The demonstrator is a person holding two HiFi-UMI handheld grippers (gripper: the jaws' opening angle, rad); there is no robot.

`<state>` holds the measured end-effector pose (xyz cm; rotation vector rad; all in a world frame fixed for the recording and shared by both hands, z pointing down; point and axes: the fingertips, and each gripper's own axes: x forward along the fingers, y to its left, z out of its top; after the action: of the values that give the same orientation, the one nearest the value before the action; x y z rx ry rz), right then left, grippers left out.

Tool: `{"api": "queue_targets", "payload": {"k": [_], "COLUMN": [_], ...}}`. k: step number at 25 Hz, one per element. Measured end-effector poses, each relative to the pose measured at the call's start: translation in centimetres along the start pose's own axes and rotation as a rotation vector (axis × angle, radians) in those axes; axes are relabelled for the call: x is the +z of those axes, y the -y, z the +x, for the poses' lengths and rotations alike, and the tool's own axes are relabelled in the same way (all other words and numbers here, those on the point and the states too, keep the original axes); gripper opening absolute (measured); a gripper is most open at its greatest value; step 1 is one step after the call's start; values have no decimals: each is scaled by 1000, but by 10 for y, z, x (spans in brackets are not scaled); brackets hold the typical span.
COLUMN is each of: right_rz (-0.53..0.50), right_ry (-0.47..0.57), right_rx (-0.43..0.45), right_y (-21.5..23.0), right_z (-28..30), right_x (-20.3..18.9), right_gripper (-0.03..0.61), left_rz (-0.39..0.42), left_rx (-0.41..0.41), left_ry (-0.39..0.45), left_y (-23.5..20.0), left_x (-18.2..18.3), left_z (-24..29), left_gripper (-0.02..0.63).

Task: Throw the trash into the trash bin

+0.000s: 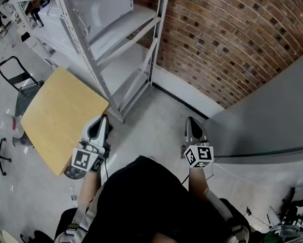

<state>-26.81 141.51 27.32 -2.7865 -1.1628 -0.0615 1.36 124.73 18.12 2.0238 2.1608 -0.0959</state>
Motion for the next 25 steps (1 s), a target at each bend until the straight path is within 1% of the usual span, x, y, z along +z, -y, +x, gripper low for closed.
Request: {"api": "queue_targets", "payload": {"k": [3, 6, 8, 11, 14, 16, 20, 22, 25], "right_rz": [-22, -32, -27, -24, -40, -41, -29, -22, -30], "right_ry": [2, 6, 6, -5, -15, -10, 13, 3, -27], "right_rx": [12, 26, 36, 55, 81, 115, 189, 237, 334], "right_y": [3, 7, 12, 17, 18, 14, 6, -2, -22], "right_z": [6, 8, 11, 17, 23, 29, 46, 56, 66], "right_x": [0, 0, 0, -2, -3, -2, -2, -6, -17], "right_gripper": [4, 4, 3, 3, 4, 5, 6, 6, 6], "left_rz": [-10, -22, -24, -54, -10, -16, 2, 6, 9], "left_rx": [41, 56, 68, 90, 122, 150, 197, 236, 319], "left_ry": [19, 32, 23, 20, -18, -12, -10, -12, -33], "left_y": [-7, -8, -8, -5, -10, -10, -11, -10, -6], "left_x": [3, 3, 1, 4, -9, -7, -11, -10, -14], "left_z": [6, 10, 13, 18, 13, 11, -5, -17, -43], "left_gripper": [0, 0, 0, 0, 0, 0, 0, 0, 0]}}
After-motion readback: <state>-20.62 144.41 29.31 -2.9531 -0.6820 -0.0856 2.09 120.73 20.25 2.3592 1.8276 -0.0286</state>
